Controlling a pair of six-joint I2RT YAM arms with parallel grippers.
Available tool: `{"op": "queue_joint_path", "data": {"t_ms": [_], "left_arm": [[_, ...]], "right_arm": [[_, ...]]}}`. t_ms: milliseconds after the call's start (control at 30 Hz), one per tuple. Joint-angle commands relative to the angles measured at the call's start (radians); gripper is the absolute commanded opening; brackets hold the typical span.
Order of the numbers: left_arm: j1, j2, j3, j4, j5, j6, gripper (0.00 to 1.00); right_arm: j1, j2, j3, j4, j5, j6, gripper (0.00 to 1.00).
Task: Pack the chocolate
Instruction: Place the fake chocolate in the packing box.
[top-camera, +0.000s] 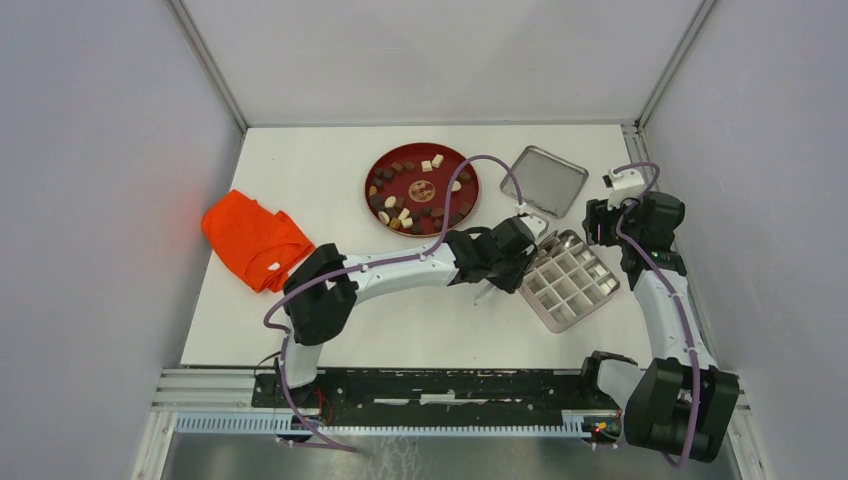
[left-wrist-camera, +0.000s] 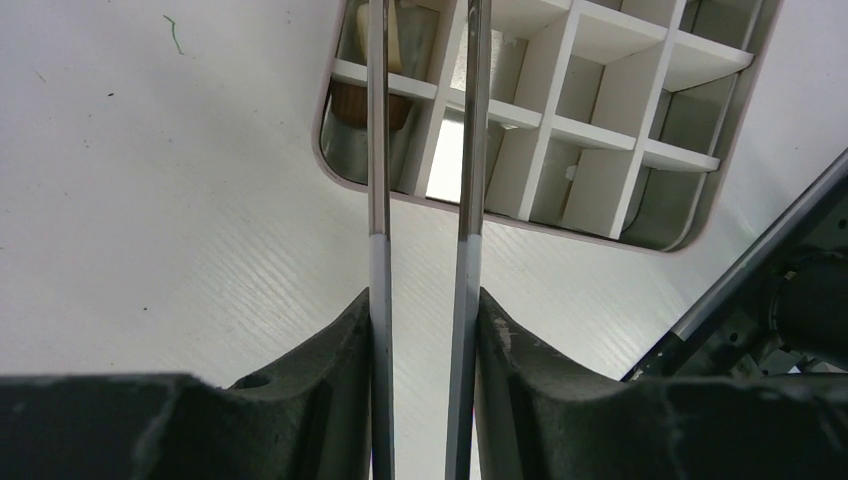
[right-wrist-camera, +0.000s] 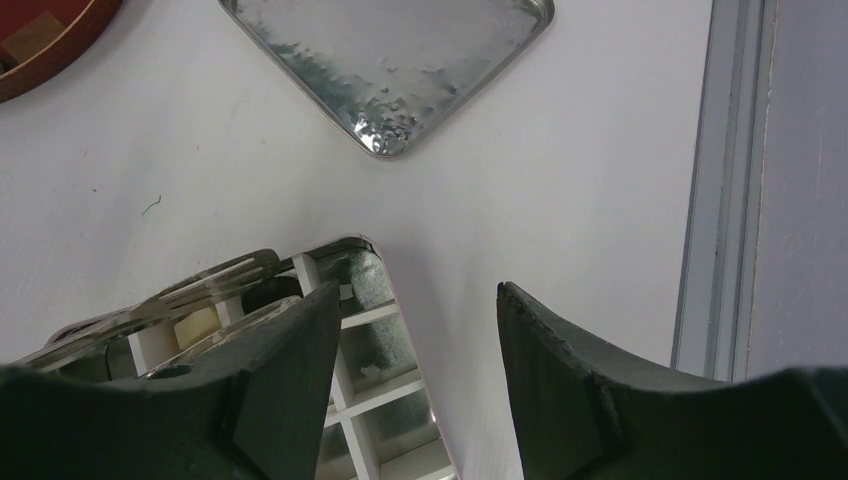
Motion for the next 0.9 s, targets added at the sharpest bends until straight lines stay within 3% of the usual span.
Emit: {"op": "queue_joint_path", "data": {"t_ms": [0,433,667,867], "left_arm": [[-0.004,-0.118,0.005,0.061,0.032,-0.008,0.4],[0.034,-0.406,-0.278,0.05,-0.07,-0.073,0.38],[0.255,-0.536,-0.36,-0.013,-0.016,-0.053,0.38],[0.45,-0.545,-0.346,-0.095,0.037,0.014,0.39]], "right_arm": [[-0.001,-0.003,0.026,0.041,-0.01,0.004,0.64],[-0.002,0.0,0.023,0.042,-0.03,0.005,0.64],[0.001,0.012,0.02,0.043,-0.053,0.009,0.64],[0.002,0.016,0.018,0.043,-0.059,0.009,0.64]]}}
